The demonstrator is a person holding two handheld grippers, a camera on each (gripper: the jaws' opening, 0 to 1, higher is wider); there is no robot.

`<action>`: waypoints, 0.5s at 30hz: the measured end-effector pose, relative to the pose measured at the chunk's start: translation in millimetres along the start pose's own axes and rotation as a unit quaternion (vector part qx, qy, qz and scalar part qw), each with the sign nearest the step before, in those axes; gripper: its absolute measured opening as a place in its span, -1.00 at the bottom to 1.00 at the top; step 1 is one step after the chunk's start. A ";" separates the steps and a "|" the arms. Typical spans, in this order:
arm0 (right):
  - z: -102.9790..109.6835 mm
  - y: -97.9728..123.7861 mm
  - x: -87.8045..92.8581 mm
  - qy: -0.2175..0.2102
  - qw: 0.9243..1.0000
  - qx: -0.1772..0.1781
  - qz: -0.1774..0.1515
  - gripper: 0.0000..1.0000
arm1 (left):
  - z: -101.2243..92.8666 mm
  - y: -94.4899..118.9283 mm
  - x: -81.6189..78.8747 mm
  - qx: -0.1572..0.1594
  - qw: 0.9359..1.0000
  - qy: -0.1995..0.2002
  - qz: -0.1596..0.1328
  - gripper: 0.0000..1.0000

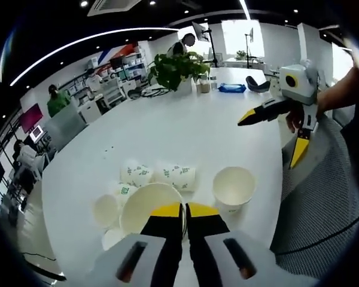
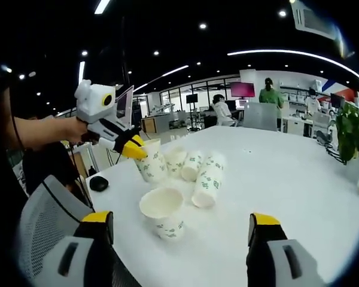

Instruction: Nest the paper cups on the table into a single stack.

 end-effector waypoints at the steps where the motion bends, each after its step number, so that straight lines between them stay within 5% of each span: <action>1: 0.1 0.1 -0.1 0.000 1.000 0.000 0.000 0.89 | -1.1 0.2 -2.4 0.001 1.000 -0.002 -0.002 -1.00; 15: 0.7 -0.2 -0.6 0.002 1.000 0.000 -0.001 0.94 | -19.7 -0.6 -23.8 0.032 0.999 -0.029 -0.019 -1.00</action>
Point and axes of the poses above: the point that each gripper's makers call its tool centre point, and the gripper's own axes: y roughly backward along the fingers, z roughly to its left, x roughly out of its underside, the point moved 7 cm from there along y, roughly backward along the fingers, and after that the axes turned 6 degrees about x, right-handed, at the moved point
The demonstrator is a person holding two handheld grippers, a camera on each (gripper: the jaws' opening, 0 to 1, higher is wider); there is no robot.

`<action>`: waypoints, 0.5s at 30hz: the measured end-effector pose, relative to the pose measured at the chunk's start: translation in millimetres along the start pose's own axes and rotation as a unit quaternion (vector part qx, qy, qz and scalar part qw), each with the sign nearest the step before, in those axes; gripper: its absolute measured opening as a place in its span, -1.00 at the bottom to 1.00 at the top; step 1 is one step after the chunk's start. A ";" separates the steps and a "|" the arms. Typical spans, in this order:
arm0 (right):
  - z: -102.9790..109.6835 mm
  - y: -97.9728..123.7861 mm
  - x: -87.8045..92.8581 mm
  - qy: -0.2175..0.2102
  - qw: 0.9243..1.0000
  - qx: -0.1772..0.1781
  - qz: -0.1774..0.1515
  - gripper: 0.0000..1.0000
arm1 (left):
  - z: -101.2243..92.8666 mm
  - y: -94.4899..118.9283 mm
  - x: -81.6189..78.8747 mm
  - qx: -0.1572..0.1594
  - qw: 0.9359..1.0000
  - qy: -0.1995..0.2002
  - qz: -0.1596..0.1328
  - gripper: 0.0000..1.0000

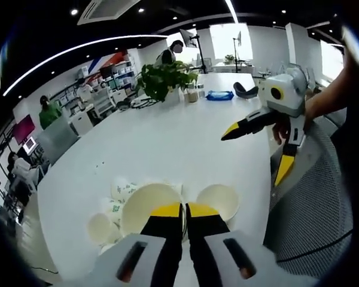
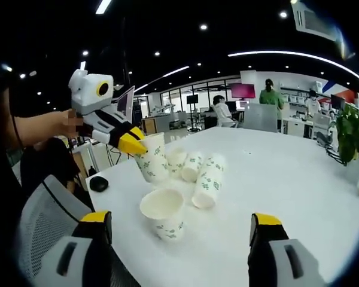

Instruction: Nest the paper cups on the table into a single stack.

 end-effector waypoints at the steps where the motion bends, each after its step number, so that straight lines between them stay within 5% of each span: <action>1: -0.2 -0.2 -0.1 0.000 1.000 0.000 -0.001 0.95 | -0.4 0.0 -0.7 0.001 1.000 -0.001 0.000 -1.00; 15: -0.1 -0.2 -0.4 0.002 1.000 0.000 -0.002 0.97 | -13.2 -7.0 -15.2 0.047 0.998 -0.033 -0.012 -1.00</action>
Point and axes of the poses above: the point that each gripper's makers call its tool centre point, and the gripper's own axes: y roughly backward along the fingers, z roughly to its left, x roughly out of its underside, the point moved 7 cm from there along y, roughly backward along the fingers, and after that the axes turned 6 degrees about x, right-handed, at the moved point
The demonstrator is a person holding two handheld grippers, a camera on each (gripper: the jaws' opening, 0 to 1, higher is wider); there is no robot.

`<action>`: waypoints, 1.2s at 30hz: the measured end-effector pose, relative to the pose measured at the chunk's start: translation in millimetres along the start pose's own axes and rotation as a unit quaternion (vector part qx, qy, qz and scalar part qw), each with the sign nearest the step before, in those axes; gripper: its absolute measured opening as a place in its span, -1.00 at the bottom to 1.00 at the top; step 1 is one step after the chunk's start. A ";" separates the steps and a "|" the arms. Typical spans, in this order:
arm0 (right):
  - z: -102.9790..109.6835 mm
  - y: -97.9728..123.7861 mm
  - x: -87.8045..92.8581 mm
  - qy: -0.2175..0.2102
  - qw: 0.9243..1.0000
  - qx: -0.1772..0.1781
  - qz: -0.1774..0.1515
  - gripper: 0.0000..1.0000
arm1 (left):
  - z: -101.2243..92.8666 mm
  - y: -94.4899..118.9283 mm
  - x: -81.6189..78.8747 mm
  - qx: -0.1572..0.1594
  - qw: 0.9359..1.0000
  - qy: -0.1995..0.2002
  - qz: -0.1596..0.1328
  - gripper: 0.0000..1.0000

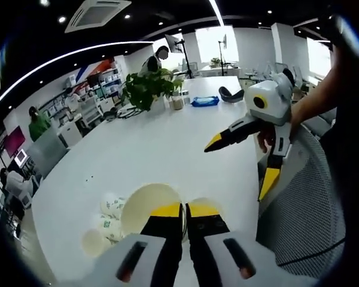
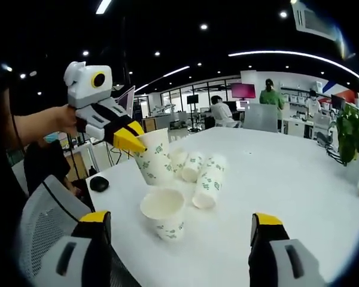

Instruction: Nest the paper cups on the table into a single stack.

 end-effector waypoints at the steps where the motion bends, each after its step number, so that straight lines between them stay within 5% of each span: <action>1: -0.1 0.1 -0.2 0.000 1.000 0.001 0.000 0.98 | -0.8 -1.0 -0.3 0.003 1.000 -0.001 0.001 -1.00; 36: -1.4 0.3 0.3 -0.006 1.000 0.006 0.004 0.95 | -28.2 -40.3 0.1 0.075 0.996 -0.037 0.026 -1.00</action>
Point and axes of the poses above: the point that each gripper's makers call its tool centre point, and the gripper's own axes: y roughly backward along the fingers, z roughly to its left, x roughly out of its underside, the point moved 7 cm from there along y, roughly backward along the fingers, and after that the axes turned 6 degrees about x, right-handed, at the moved point
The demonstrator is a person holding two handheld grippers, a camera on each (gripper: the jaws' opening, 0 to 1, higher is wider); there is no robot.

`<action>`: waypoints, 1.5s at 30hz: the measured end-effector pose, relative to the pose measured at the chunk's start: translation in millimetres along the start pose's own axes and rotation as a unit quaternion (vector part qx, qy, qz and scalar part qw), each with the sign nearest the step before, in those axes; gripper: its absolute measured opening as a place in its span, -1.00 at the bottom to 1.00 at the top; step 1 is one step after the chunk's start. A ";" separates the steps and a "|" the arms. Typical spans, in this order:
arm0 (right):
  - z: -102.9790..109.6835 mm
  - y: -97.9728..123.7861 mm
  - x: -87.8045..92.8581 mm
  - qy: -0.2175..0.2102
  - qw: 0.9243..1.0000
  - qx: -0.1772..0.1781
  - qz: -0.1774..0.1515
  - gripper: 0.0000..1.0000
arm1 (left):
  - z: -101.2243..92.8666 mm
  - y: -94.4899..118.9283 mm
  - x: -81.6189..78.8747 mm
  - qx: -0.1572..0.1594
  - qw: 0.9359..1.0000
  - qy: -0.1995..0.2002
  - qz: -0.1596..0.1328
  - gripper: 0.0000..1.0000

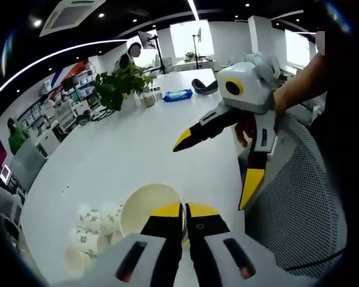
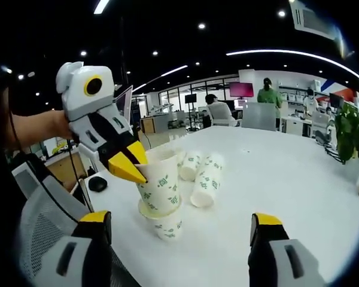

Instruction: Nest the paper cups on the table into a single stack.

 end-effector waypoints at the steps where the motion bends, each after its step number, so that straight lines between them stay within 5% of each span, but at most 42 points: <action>1: 0.0 0.0 0.1 0.000 1.000 0.000 0.000 0.94 | -0.5 -1.5 0.7 0.001 1.000 -0.001 0.001 -1.00; 28: -1.3 -1.1 5.6 0.008 1.000 -0.001 0.014 0.92 | -8.6 -31.9 34.6 0.018 0.999 0.023 0.044 -0.97; 45: -0.6 -1.2 6.4 0.009 1.000 0.000 0.017 0.90 | -10.5 -24.7 27.2 0.017 0.999 0.027 0.025 -0.78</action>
Point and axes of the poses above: the point that each gripper's makers call its tool centre point, and the gripper's own axes: y roughly backward along the fingers, z roughly to its left, x roughly out of its underside, the point moved 7 cm from there along y, roughly backward along the fingers, and after that the axes turned 6 degrees about x, right-handed, at the moved point
